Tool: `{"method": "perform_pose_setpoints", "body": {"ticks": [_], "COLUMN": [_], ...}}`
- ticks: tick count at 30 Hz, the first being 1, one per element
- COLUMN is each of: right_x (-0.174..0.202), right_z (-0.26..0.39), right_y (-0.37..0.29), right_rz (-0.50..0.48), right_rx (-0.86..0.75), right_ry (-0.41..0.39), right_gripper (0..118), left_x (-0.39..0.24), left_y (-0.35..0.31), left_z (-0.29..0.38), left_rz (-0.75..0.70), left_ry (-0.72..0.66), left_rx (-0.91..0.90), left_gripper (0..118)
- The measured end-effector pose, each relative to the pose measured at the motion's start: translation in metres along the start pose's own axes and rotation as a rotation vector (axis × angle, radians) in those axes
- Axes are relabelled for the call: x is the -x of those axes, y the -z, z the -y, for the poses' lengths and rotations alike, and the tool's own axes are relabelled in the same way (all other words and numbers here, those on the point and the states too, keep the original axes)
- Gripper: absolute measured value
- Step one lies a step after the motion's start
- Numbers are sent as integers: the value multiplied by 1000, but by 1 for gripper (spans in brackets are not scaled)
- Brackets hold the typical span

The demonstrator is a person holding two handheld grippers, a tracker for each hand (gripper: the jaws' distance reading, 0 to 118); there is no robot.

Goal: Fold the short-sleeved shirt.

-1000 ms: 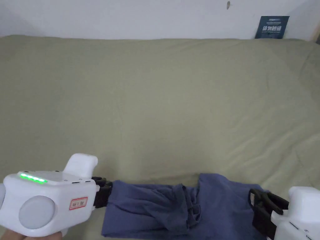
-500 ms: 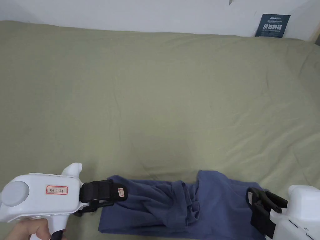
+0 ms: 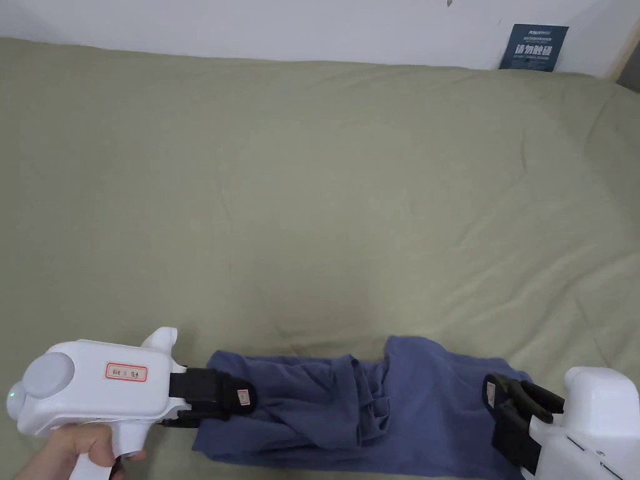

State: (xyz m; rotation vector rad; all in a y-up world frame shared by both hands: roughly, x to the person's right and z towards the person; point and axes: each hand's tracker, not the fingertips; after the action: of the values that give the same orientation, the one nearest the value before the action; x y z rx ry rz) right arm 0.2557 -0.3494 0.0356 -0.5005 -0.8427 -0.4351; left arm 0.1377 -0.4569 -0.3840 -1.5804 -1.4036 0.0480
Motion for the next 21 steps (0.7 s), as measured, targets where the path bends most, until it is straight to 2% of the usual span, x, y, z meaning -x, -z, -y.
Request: {"method": "perform_pose_setpoints", "body": {"ticks": [6,12,15,21], "right_x": [0,4,7,4], "right_z": [-8,-15,-15,-8], "right_y": [-3,0,1,0], "right_rz": [-16,-50,-70,-82], "right_rx": [-27,-46,-50,-47], "right_ry": [-1,-21,-28,-15], "right_gripper": [2,1,2,2], "left_x": [-1,-2,-16,-89], "left_y": [-41,-130,-158,-137], "left_z": [6,18,22,14], "left_rz": [6,-170,-309,-441], "left_ry": [-63,-65,-37,100], "left_rx": [-67,-185,-232,-156], "left_gripper": [16,16,16,16]}}
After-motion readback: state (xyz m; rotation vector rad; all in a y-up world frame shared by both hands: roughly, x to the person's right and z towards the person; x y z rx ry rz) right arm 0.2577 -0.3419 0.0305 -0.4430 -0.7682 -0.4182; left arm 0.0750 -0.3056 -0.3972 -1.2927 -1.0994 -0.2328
